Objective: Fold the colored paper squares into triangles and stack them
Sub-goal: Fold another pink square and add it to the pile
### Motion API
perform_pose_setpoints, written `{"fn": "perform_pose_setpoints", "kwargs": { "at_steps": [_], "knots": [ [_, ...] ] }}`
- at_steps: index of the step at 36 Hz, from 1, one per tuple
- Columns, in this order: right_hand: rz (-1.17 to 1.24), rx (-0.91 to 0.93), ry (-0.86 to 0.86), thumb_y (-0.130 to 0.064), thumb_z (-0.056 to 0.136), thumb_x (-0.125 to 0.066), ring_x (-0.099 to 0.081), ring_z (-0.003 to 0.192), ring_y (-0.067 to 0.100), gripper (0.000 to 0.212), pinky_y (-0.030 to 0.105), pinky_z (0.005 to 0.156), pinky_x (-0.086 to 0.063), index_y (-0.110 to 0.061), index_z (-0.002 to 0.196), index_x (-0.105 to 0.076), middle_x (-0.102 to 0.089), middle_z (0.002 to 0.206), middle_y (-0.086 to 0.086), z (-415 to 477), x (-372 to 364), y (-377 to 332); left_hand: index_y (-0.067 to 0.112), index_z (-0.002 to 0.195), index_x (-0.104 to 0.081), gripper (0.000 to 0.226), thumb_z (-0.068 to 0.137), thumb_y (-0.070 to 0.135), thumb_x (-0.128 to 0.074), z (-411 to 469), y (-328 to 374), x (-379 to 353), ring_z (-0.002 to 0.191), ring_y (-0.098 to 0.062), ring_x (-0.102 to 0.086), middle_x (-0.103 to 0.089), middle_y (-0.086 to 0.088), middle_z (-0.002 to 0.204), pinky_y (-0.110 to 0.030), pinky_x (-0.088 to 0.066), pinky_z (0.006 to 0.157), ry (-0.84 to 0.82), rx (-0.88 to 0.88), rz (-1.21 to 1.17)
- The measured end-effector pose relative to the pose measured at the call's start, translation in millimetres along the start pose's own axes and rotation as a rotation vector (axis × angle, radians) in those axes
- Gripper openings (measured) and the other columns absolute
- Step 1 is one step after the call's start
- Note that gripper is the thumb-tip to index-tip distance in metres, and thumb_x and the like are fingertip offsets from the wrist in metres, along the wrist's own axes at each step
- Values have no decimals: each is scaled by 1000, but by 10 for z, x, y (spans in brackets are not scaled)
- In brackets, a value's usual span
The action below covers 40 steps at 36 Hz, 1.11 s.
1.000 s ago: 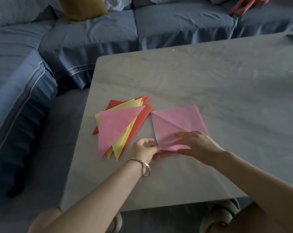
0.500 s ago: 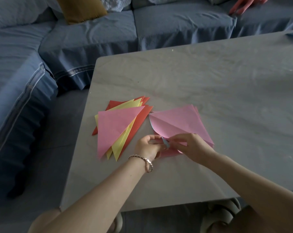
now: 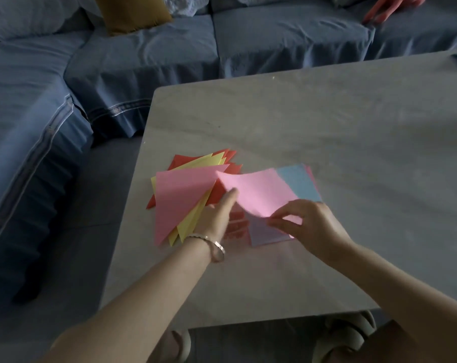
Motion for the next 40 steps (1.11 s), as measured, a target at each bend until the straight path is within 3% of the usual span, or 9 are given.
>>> {"fn": "perform_pose_setpoints", "kwargs": {
  "at_steps": [3,5,9,15,21,28,32,35,40],
  "knots": [
    [36,140,-114,-19,74,-75,-60,79,4,7,10,71,-41,-18,81,-74,-67,77,-14,-55,20,-149,15,98,-62,27,85,38,-58,26,62,60,69,-24,-65,-68,-8,84,-31,-54,57,-25,147,-69],
    [26,196,-168,-18,75,-75,-62,81,3,7,9,73,-44,-20,82,-74,-70,80,-14,-95,33,-206,7,101,-57,15,89,14,-53,12,126,119,67,-24,-60,-61,-10,77,-31,-54,47,27,138,-40],
    [105,127,-164,-17,77,-73,-60,80,-9,20,3,75,-40,-35,74,-66,-65,75,-31,-111,64,-195,10,116,-55,42,87,-13,-36,-32,206,215,73,-26,-53,-52,-4,77,-38,-53,57,85,12,85],
    [301,-43,8,-6,80,-68,-60,75,-9,34,4,76,-41,-38,73,-63,-66,73,-28,-28,49,-50,15,110,-53,42,85,-16,-38,-173,140,288,63,-24,-61,-56,-8,94,-32,-55,46,-20,-40,-31],
    [353,-197,109,-10,82,-66,-52,102,10,23,25,95,-38,-31,77,-61,-55,108,-5,119,37,-48,13,104,-59,34,91,-8,-36,-338,87,359,65,-31,-70,-67,-11,88,-35,-57,51,-243,-7,-110],
    [365,-280,61,-16,83,-66,-50,53,-12,5,4,57,-39,-14,84,-70,-65,78,-3,126,-26,-11,12,102,-57,22,95,3,-38,-416,0,472,78,-31,-70,-71,-9,84,-36,-57,64,-383,72,12],
    [371,-245,59,-14,84,-66,-51,54,-9,6,5,57,-40,-17,79,-69,-65,74,-6,83,-40,-38,25,99,-60,11,88,23,-58,-348,148,589,85,-8,-65,-66,5,94,-28,-52,75,-175,-165,424],
    [384,-209,34,-12,83,-65,-51,56,-10,10,5,60,-40,-20,77,-67,-64,73,-9,65,-52,-95,35,100,-58,34,69,49,-63,-395,319,522,91,2,-60,-63,14,98,-15,-47,78,-160,-378,567],
    [350,-124,50,-12,82,-67,-55,63,-9,14,5,65,-41,-24,75,-65,-66,74,-13,78,-23,-231,30,88,-58,24,72,27,-76,-511,447,277,88,3,-59,-62,17,91,-5,-44,77,-169,-639,686]
  ]
}}
Point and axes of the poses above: each hand's wrist, its own z-axis towards the middle knuckle, its own x-axis out of the back of the hand, y = z × x, the point moved 4 cm from there along z, towards the middle knuckle
